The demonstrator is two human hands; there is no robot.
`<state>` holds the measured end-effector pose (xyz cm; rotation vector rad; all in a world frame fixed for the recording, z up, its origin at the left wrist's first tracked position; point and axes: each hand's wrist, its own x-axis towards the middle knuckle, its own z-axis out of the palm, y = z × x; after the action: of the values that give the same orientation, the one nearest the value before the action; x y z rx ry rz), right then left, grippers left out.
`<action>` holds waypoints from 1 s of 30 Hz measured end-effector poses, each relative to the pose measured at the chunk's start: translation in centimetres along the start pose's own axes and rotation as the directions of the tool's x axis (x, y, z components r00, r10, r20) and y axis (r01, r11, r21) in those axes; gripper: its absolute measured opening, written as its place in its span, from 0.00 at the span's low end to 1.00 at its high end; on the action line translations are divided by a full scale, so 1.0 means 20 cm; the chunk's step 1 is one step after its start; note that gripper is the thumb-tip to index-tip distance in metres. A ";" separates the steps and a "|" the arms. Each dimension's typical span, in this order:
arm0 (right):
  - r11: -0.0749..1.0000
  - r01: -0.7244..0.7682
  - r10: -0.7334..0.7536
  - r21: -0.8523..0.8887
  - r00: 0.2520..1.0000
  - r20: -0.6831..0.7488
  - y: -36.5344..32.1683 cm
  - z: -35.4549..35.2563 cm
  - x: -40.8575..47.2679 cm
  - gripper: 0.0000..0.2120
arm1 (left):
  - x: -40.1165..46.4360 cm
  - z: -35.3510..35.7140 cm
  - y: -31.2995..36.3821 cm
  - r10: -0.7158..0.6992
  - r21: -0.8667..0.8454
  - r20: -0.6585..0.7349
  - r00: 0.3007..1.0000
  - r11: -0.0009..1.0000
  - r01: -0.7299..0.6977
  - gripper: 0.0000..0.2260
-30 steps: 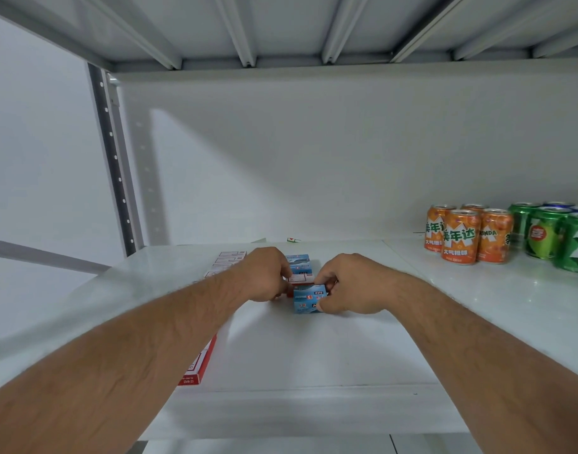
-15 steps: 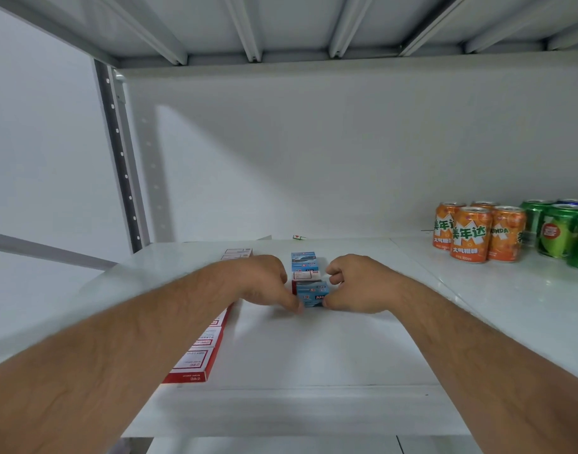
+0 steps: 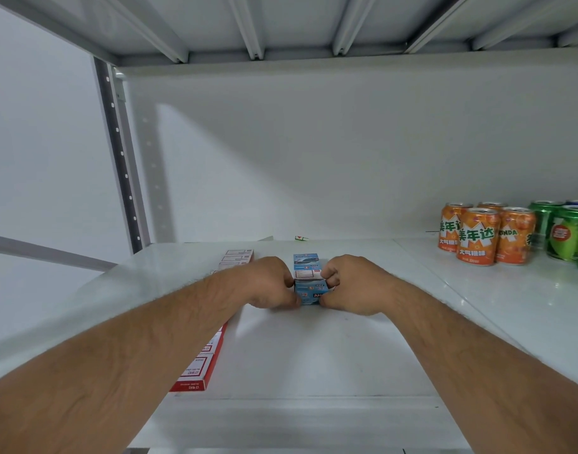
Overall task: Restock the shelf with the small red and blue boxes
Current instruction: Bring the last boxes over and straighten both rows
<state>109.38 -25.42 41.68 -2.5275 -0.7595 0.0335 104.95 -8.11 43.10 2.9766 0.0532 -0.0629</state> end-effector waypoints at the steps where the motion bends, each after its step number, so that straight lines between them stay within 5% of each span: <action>1: 1.000 -0.005 0.005 -0.003 1.000 -0.004 0.00 0.00 0.00 0.13 | 0.00 0.00 0.00 0.002 0.005 0.005 1.000 1.000 -0.002 0.16; 17: 0.999 -0.028 0.029 0.036 0.999 -0.018 -0.01 -0.03 -0.07 0.11 | -0.06 -0.01 0.01 -0.051 -0.010 0.018 0.999 0.999 0.051 0.17; 20: 0.999 -0.046 0.046 0.010 0.999 -0.023 0.00 -0.05 -0.09 0.23 | -0.08 -0.03 -0.03 -0.072 -0.025 -0.003 0.997 0.997 0.071 0.09; 25: 0.999 -0.038 0.037 -0.016 0.999 -0.040 0.01 -0.07 -0.13 0.29 | -0.17 -0.09 -0.05 -0.104 -0.094 -0.061 0.993 0.991 0.098 0.29; 30: 0.998 -0.045 0.043 -0.046 0.998 -0.047 -0.03 -0.07 -0.16 0.22 | -0.25 -0.09 -0.05 -0.123 -0.156 -0.094 0.988 0.982 0.107 0.27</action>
<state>106.67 -27.37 42.84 -2.5797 -0.6945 -0.0279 99.98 -7.01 45.04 2.8214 0.2322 0.0775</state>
